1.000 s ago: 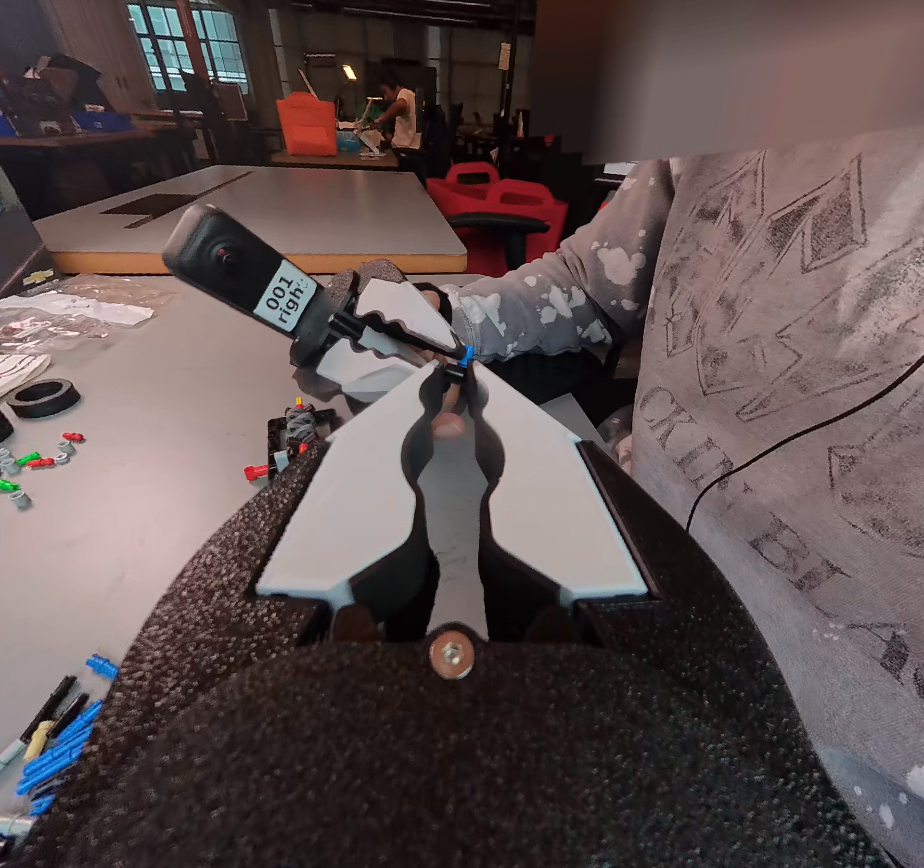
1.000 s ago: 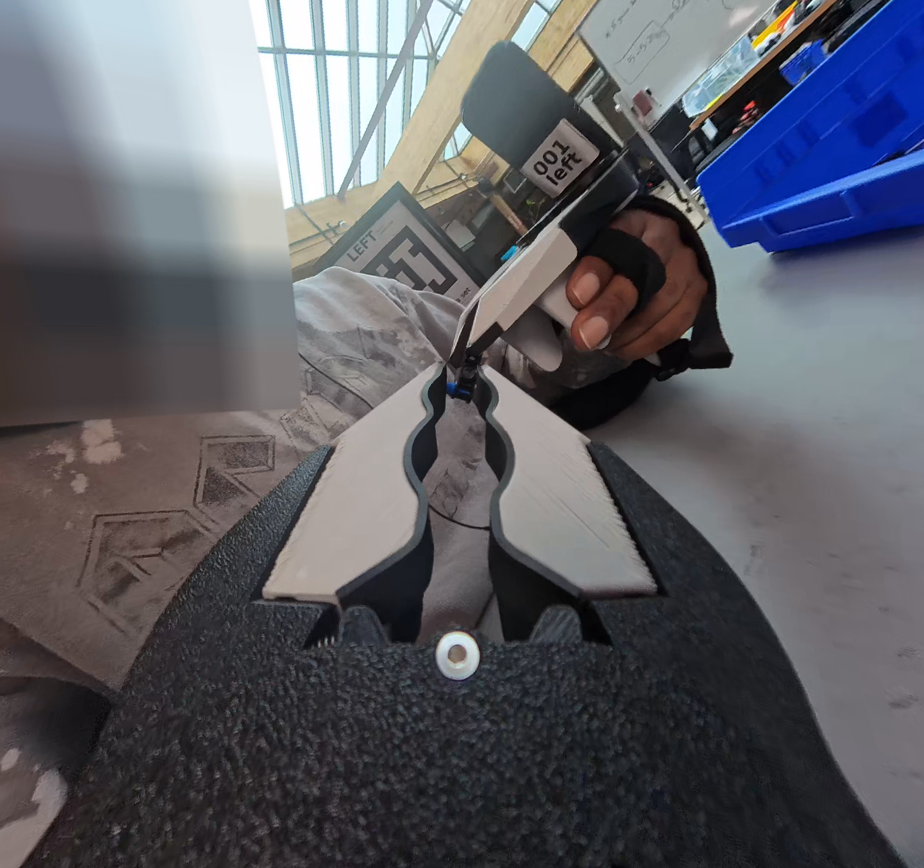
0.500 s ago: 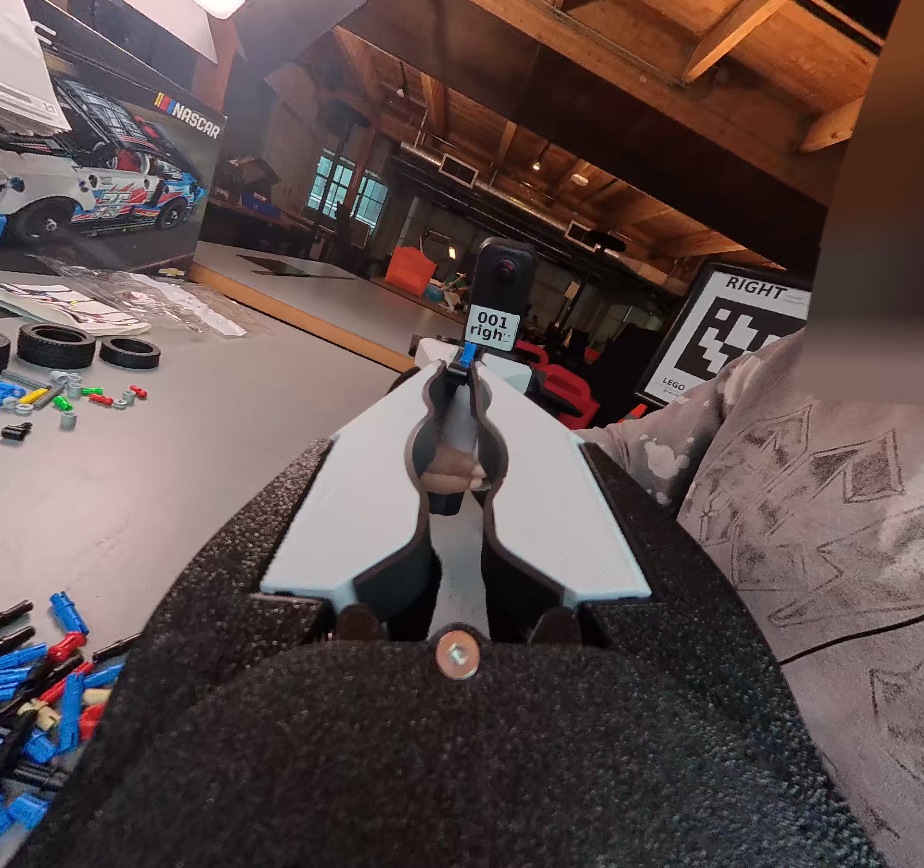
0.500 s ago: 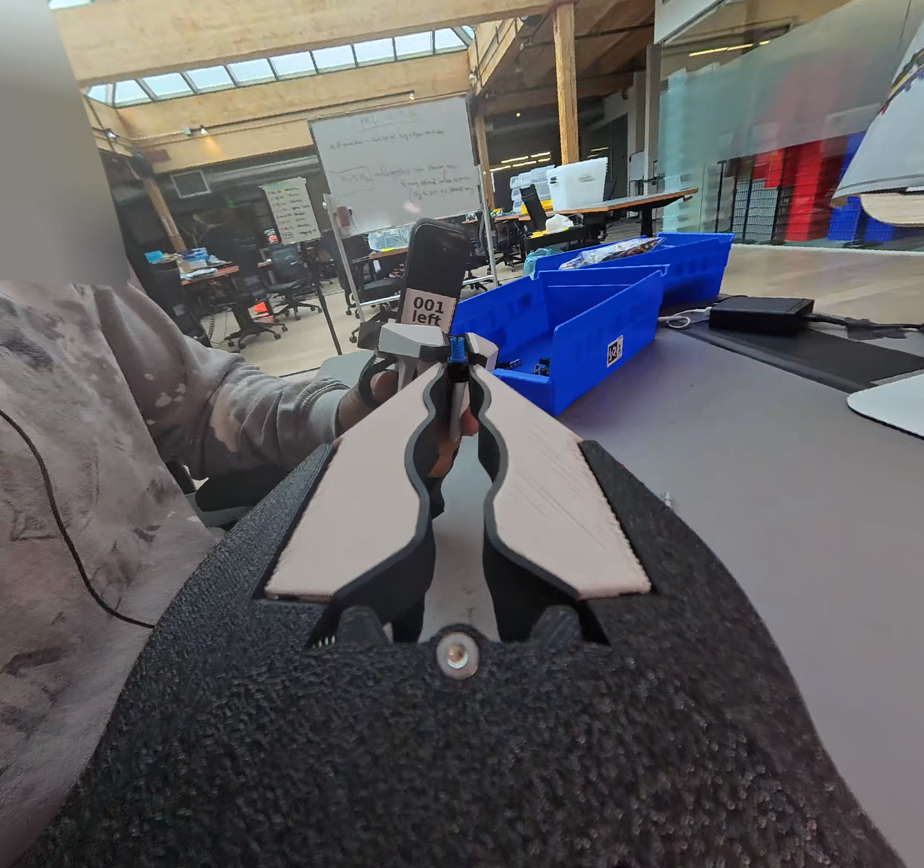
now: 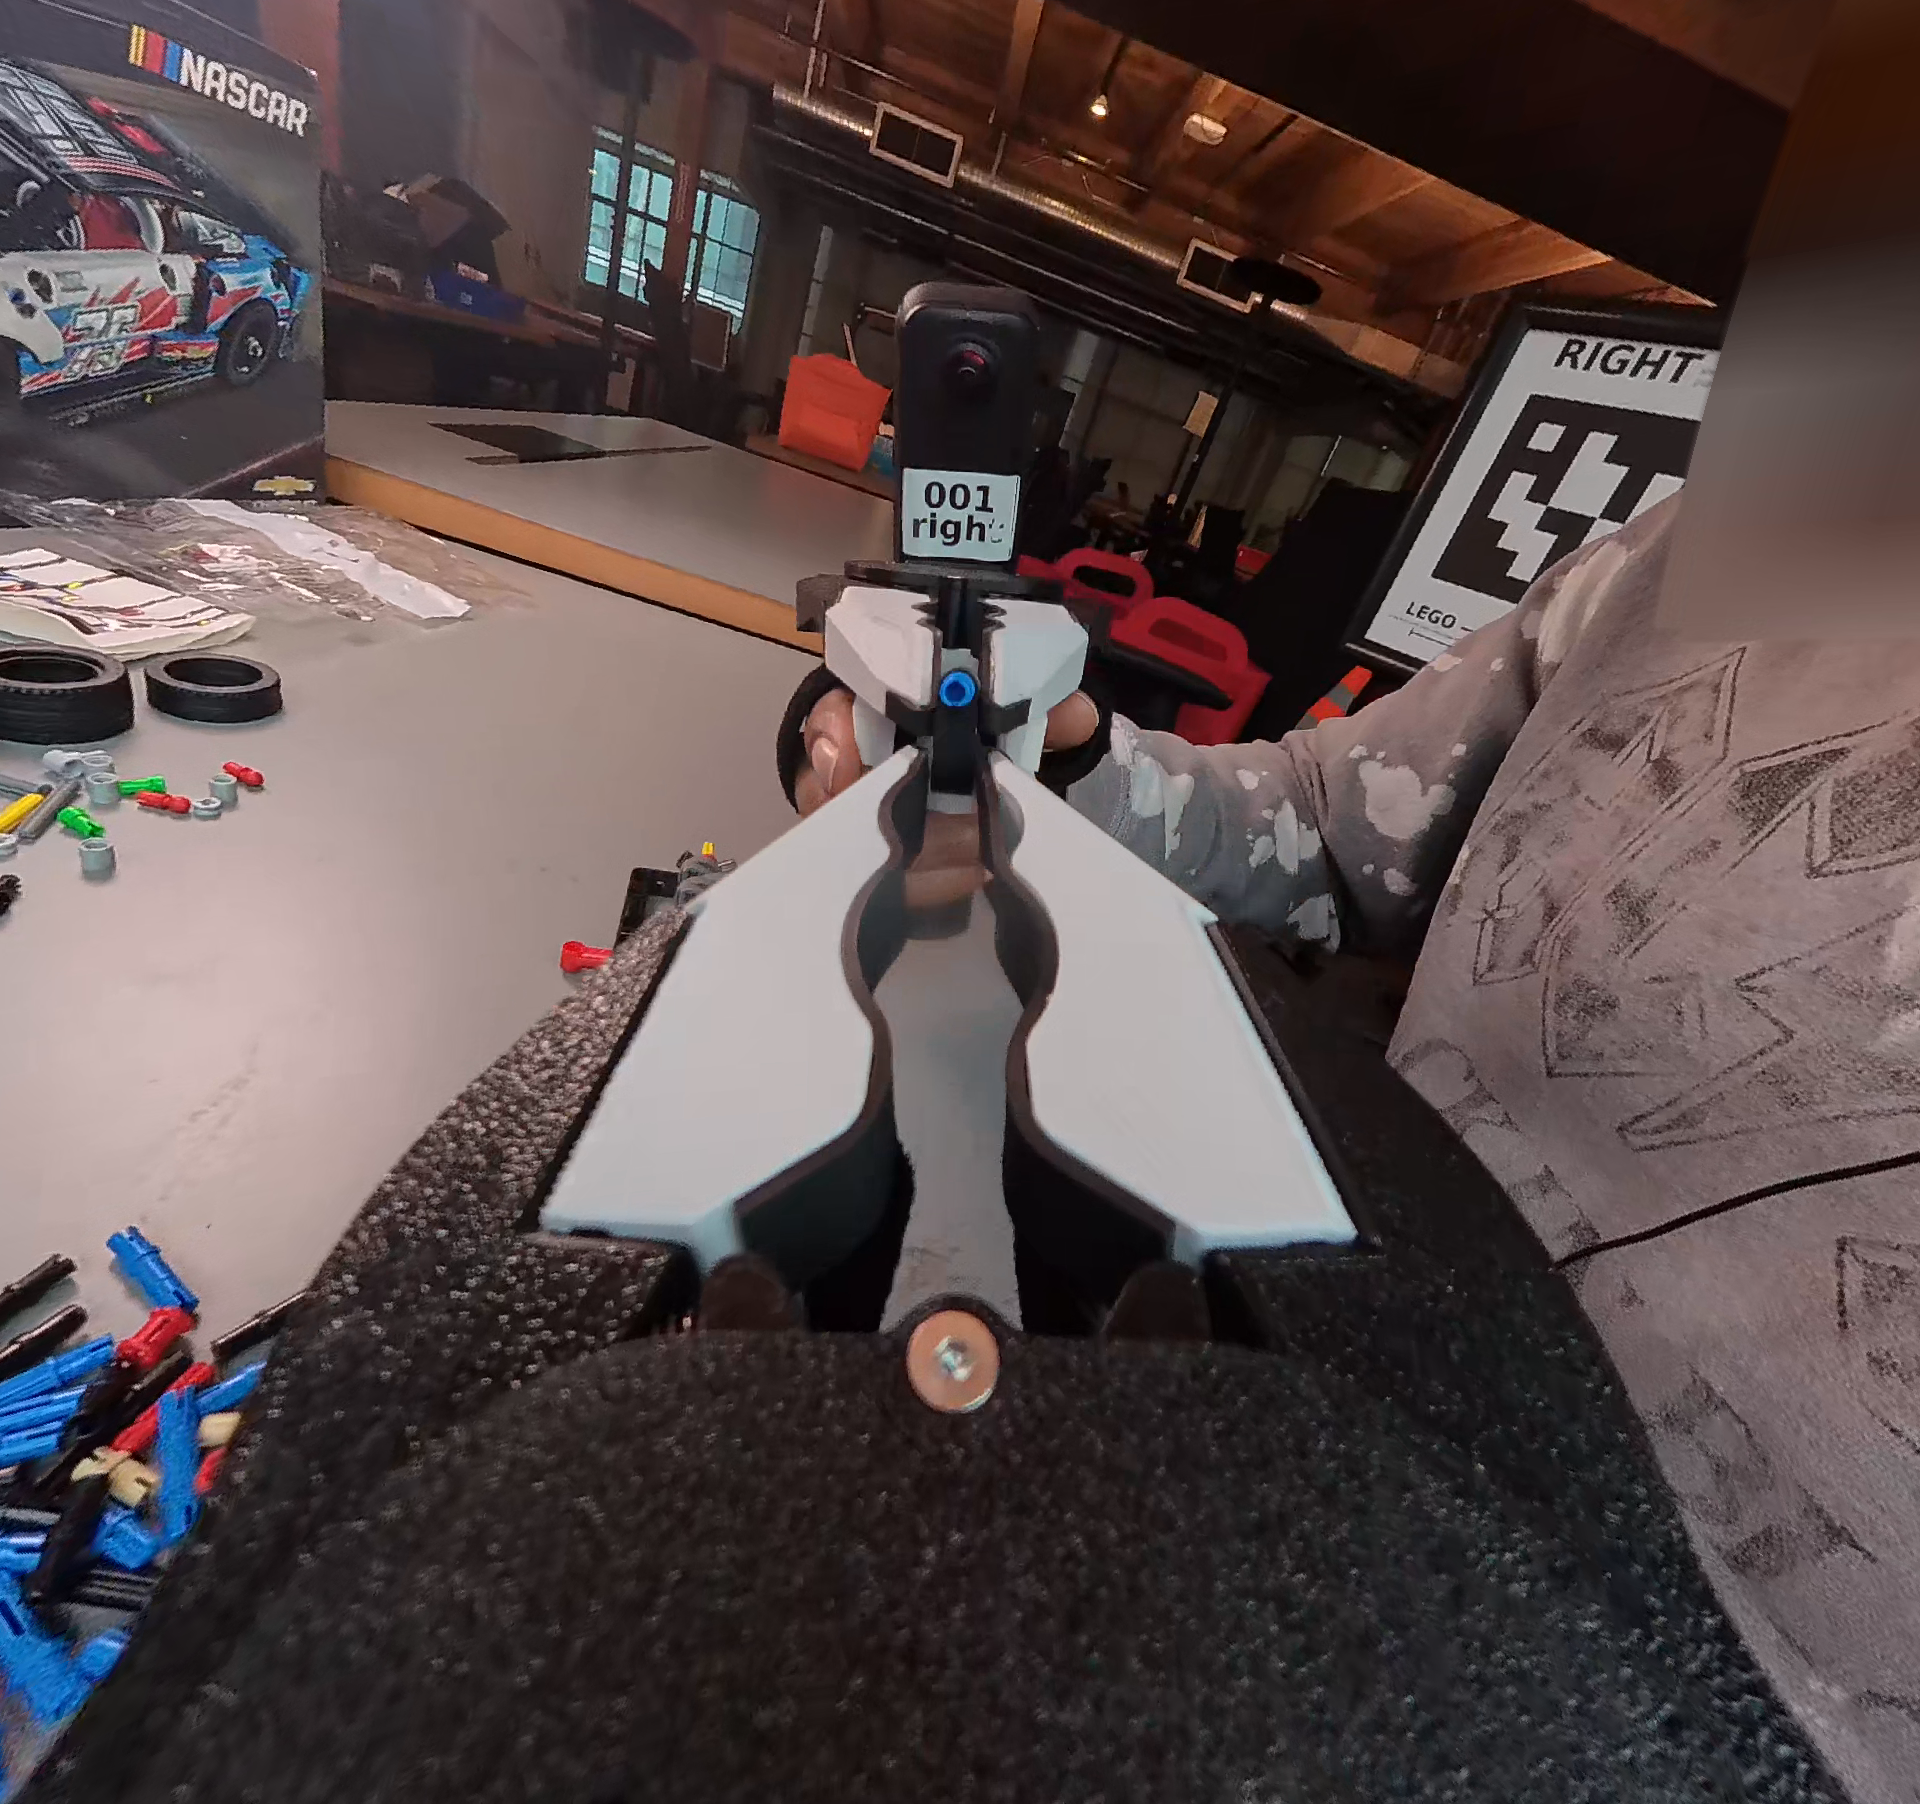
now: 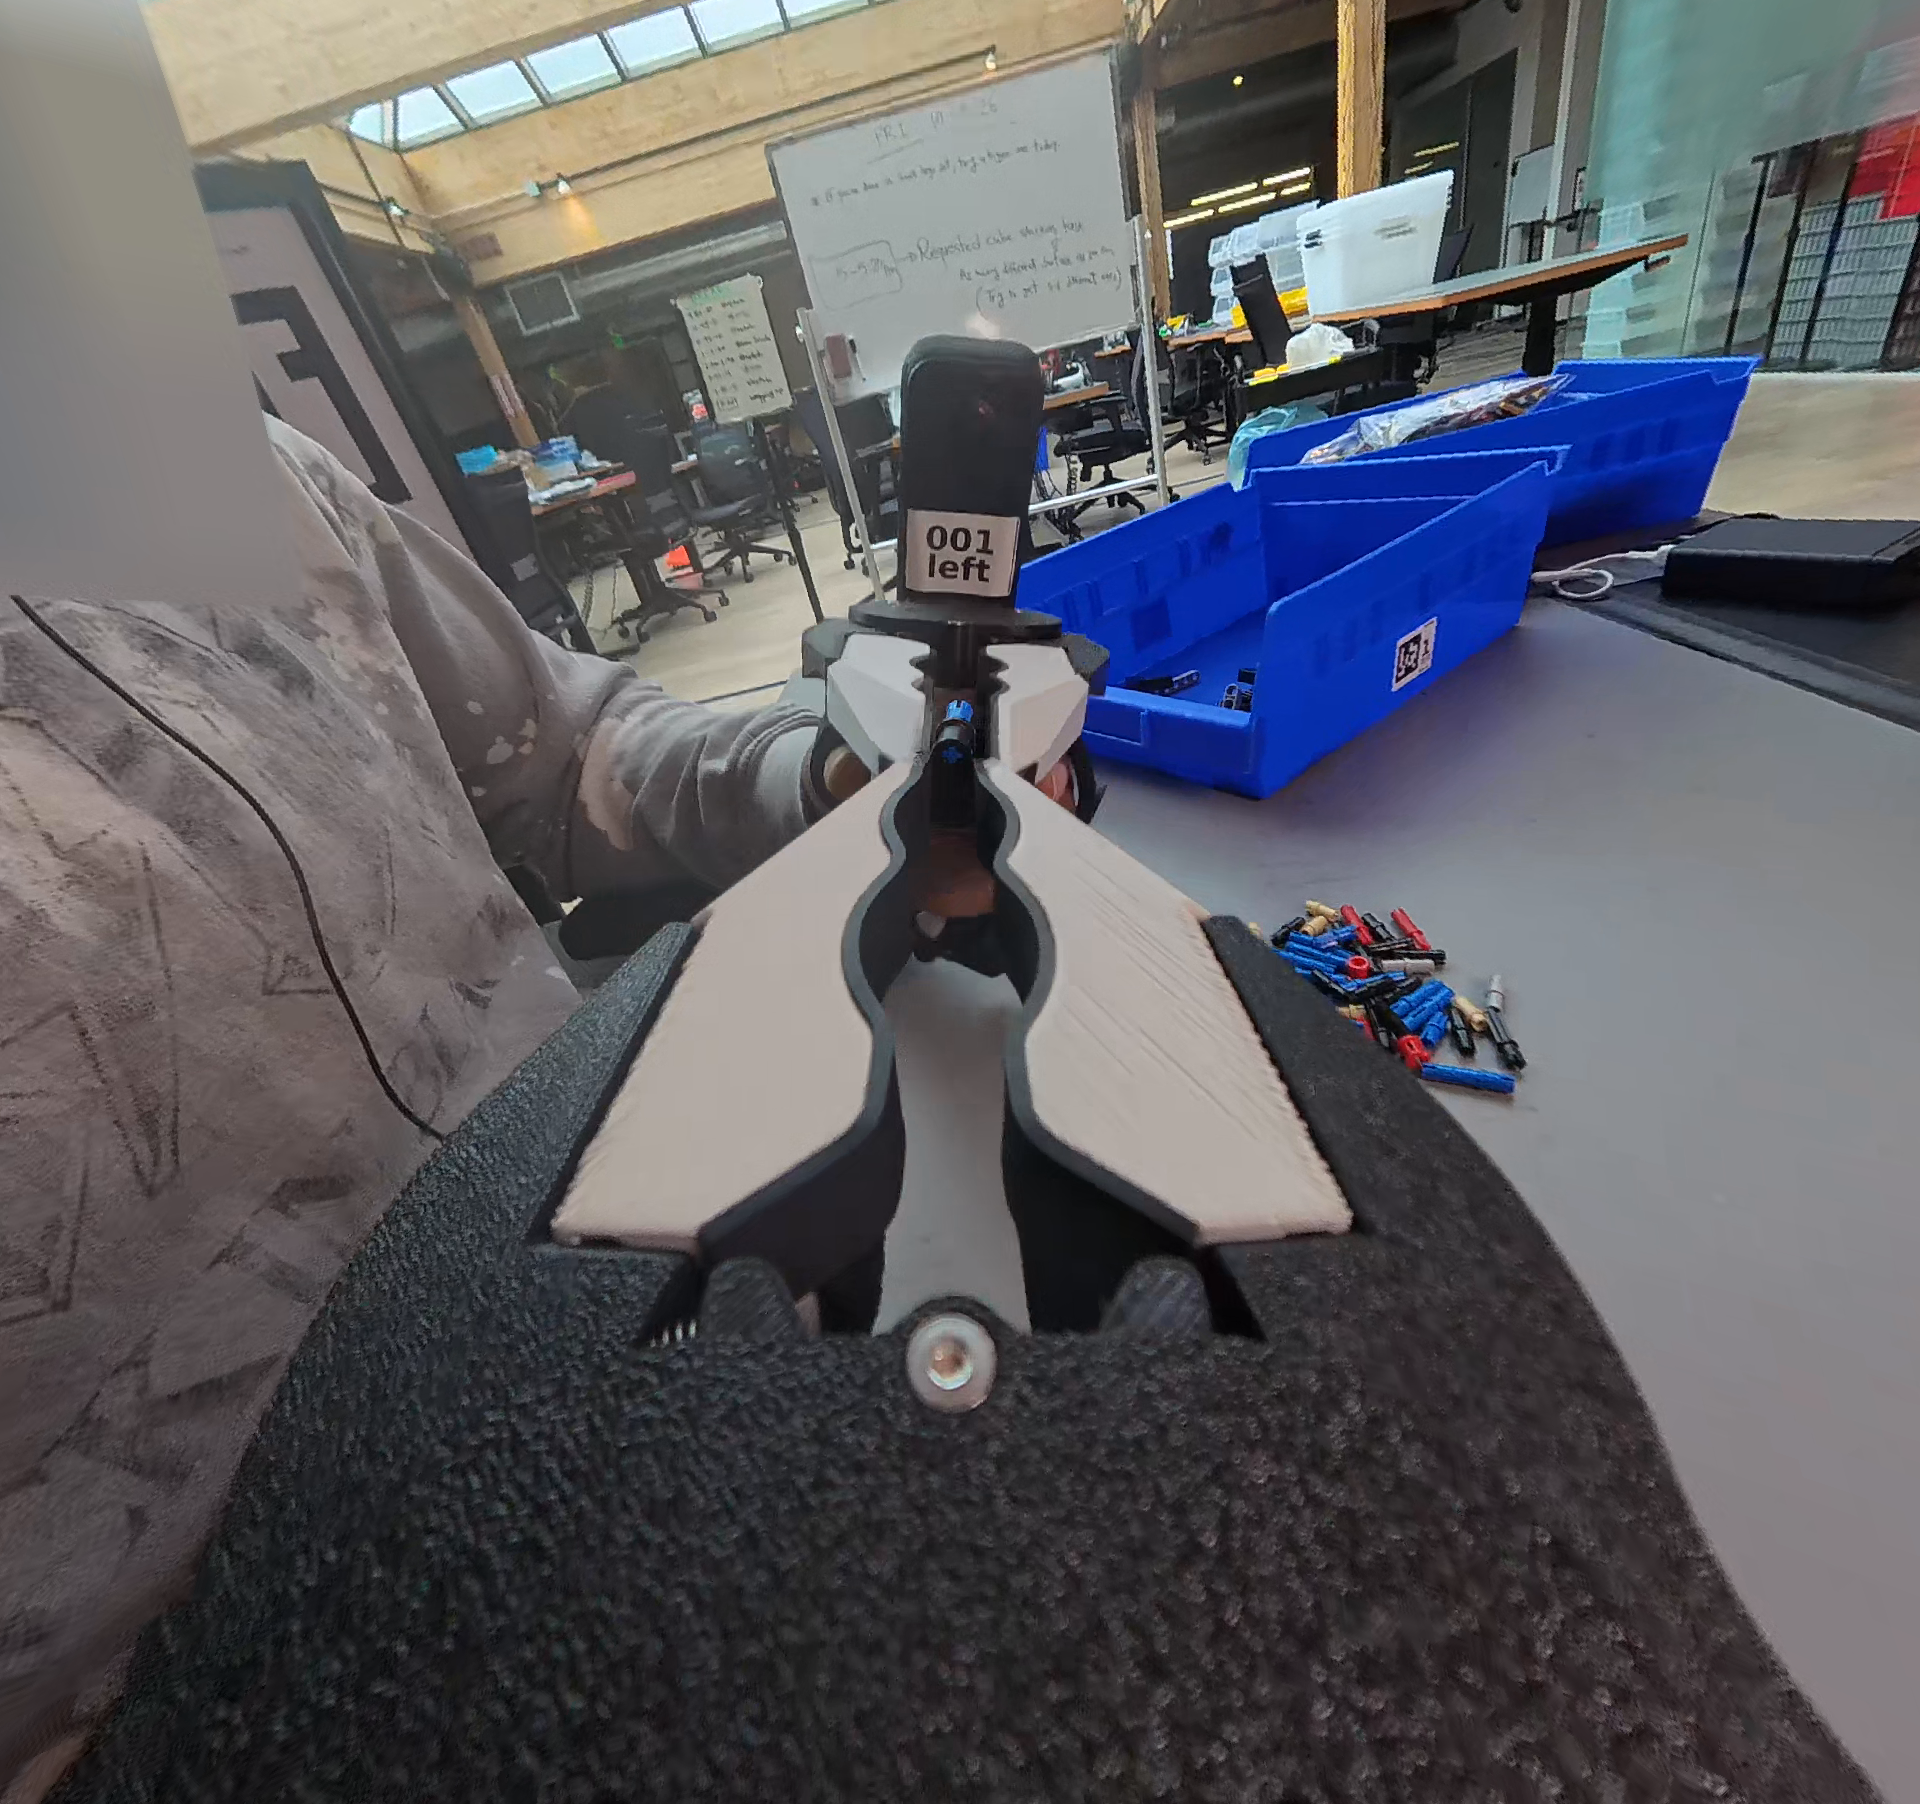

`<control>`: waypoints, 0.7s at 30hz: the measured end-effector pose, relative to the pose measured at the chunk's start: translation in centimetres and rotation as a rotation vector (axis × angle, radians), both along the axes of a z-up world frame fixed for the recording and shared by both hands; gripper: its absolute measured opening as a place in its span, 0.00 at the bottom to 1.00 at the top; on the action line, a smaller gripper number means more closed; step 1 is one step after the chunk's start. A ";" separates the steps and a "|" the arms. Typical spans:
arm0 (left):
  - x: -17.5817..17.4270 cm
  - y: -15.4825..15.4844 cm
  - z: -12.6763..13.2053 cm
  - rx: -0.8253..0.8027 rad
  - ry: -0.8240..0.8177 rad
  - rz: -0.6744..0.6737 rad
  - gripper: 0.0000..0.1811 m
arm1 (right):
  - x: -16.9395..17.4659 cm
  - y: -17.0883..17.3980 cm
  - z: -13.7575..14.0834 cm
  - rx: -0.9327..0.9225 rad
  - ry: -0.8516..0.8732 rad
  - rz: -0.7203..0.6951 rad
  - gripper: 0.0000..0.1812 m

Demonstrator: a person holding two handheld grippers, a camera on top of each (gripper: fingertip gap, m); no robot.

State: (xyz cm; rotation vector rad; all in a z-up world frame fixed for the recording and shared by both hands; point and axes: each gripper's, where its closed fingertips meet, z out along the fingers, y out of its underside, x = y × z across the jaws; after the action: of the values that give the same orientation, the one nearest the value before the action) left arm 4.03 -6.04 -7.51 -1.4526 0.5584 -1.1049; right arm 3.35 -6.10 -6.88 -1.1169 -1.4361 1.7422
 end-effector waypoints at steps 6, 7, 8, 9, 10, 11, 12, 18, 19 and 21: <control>-1.1 -0.5 0.5 0.008 0.012 -0.025 0.07 | 0.2 -0.2 -1.1 0.086 -0.048 0.007 0.04; -0.9 -0.6 0.4 0.009 0.026 -0.032 0.06 | 0.2 -0.4 -1.2 0.085 -0.053 0.017 0.04; -0.7 -0.7 0.2 0.009 0.045 -0.036 0.05 | 0.2 -0.5 -1.3 0.085 -0.055 0.023 0.04; -0.5 -0.7 0.0 0.010 0.061 -0.039 0.05 | 0.2 -0.6 -1.3 0.088 -0.058 0.026 0.04; -0.4 -0.8 -0.1 0.011 0.071 -0.042 0.05 | 0.2 -0.7 -1.4 0.094 -0.062 0.027 0.04; -0.3 -0.9 -0.1 0.012 0.077 -0.046 0.05 | 0.2 -0.8 -1.4 0.097 -0.061 0.030 0.04; -0.2 -0.9 -0.1 0.011 0.081 -0.047 0.04 | 0.2 -0.9 -1.4 0.094 -0.061 0.033 0.04; -0.3 -0.9 -0.2 0.010 0.085 -0.043 0.02 | 0.3 -1.0 -1.5 0.107 -0.065 0.032 0.04; -0.3 -0.9 -0.1 0.014 0.080 -0.038 0.02 | 0.2 -0.9 -1.3 0.104 -0.058 0.025 0.04; -0.3 -0.9 0.3 0.025 0.055 -0.031 0.02 | 0.2 -1.0 -1.0 0.099 -0.037 0.016 0.04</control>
State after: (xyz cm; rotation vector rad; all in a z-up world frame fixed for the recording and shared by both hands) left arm 3.69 -6.92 -7.17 -1.4603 0.6333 -1.0807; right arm 3.52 -7.06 -7.90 -1.0931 -1.5397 1.6507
